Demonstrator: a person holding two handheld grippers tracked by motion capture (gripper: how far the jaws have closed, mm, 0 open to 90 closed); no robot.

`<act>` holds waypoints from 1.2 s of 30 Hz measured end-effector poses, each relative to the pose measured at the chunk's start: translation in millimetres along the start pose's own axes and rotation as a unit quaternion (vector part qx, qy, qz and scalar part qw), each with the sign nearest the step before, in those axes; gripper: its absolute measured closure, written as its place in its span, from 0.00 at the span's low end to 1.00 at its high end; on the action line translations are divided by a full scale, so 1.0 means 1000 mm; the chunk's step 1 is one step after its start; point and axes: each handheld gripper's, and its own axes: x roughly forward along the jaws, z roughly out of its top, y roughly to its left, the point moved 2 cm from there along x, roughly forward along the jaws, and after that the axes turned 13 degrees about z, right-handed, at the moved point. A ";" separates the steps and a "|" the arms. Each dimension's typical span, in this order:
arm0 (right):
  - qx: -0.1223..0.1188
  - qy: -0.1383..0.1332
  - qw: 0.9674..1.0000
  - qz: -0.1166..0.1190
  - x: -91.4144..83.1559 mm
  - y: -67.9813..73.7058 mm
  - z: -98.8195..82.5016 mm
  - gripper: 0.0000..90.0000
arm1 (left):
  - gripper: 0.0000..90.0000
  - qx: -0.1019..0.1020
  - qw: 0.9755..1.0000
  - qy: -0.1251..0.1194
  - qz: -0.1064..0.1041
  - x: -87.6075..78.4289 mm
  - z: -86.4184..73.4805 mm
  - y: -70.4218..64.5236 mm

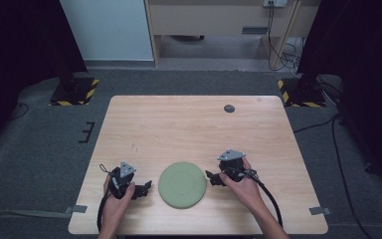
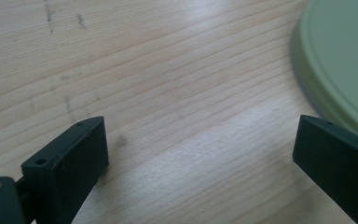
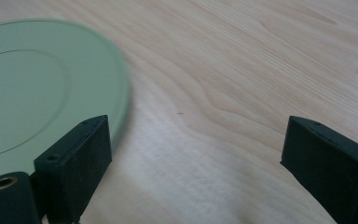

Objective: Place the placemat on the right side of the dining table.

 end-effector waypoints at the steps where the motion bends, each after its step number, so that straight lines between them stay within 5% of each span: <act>1: -0.011 -0.003 1.000 0.004 -0.003 0.005 0.000 0.09 | 0.03 0.000 1.000 -0.004 -0.002 -0.002 0.000 -0.001; 13: -0.059 -0.029 0.997 0.040 -0.012 0.047 -0.015 0.09 | 0.03 0.031 0.998 -0.027 -0.044 -0.016 -0.002 -0.017; 26: -0.067 0.002 0.997 0.046 -0.007 0.059 -0.030 0.08 | 0.03 0.069 0.994 -0.036 -0.081 -0.018 0.000 -0.037; 36: -0.067 0.004 0.997 0.039 -0.004 0.061 -0.029 0.05 | 0.03 0.074 0.994 -0.027 -0.078 -0.014 0.000 -0.042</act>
